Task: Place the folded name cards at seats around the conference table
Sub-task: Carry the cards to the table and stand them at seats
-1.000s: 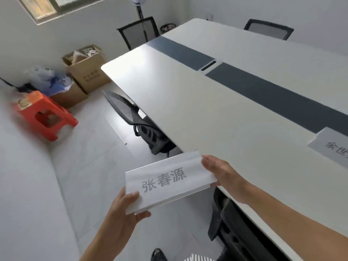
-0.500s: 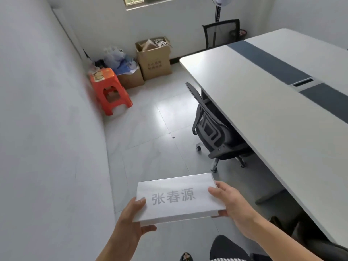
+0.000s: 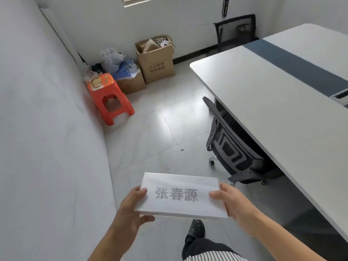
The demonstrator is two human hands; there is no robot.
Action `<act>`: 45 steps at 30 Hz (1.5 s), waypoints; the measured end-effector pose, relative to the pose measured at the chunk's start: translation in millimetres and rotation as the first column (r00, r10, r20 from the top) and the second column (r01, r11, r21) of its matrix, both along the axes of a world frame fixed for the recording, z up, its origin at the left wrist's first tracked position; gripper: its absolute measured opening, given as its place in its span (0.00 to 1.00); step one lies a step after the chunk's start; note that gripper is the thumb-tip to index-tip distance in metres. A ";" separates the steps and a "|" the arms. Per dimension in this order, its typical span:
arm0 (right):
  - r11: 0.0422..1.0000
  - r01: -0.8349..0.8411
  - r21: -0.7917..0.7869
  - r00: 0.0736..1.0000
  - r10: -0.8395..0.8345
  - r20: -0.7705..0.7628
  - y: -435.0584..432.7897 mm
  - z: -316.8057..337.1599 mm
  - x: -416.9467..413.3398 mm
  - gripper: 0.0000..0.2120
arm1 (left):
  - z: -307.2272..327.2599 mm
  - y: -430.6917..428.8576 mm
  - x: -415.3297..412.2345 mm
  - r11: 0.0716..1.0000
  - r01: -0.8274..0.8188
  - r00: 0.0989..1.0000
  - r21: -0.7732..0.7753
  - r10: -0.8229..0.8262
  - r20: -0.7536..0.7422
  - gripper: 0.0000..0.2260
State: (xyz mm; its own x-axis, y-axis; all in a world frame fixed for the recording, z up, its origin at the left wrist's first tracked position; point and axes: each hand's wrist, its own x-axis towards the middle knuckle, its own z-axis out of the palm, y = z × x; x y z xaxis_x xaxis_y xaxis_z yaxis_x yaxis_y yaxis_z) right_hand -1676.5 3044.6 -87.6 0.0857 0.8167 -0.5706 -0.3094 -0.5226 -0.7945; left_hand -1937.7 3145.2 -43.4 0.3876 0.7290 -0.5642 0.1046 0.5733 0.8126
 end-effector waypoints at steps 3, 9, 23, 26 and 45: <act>1.000 0.005 0.024 1.000 -0.005 0.001 55.9 6.2 16.4 0.30 | 10.7 61.8 15.9 0.998 0.039 0.999 0.054 -0.040 0.010 0.25; 0.997 0.007 0.079 1.000 -0.008 0.012 134.9 34.0 58.2 0.29 | 17.7 158.7 61.3 0.997 0.058 0.995 0.043 -0.061 0.076 0.17; 0.994 0.105 -0.028 0.944 -0.090 0.317 251.6 71.6 225.7 0.17 | 20.1 390.6 314.1 0.756 0.642 0.756 0.124 -0.652 0.061 0.26; 0.979 0.193 -0.062 0.921 -0.159 0.355 261.1 82.9 251.3 0.14 | 21.0 409.9 380.6 0.638 0.761 0.634 0.119 -0.770 0.074 0.26; 0.607 0.754 -0.251 0.365 -0.069 0.929 181.7 -27.8 535.0 0.22 | -155.1 384.5 677.9 0.122 0.951 0.306 0.285 -0.518 -0.799 0.20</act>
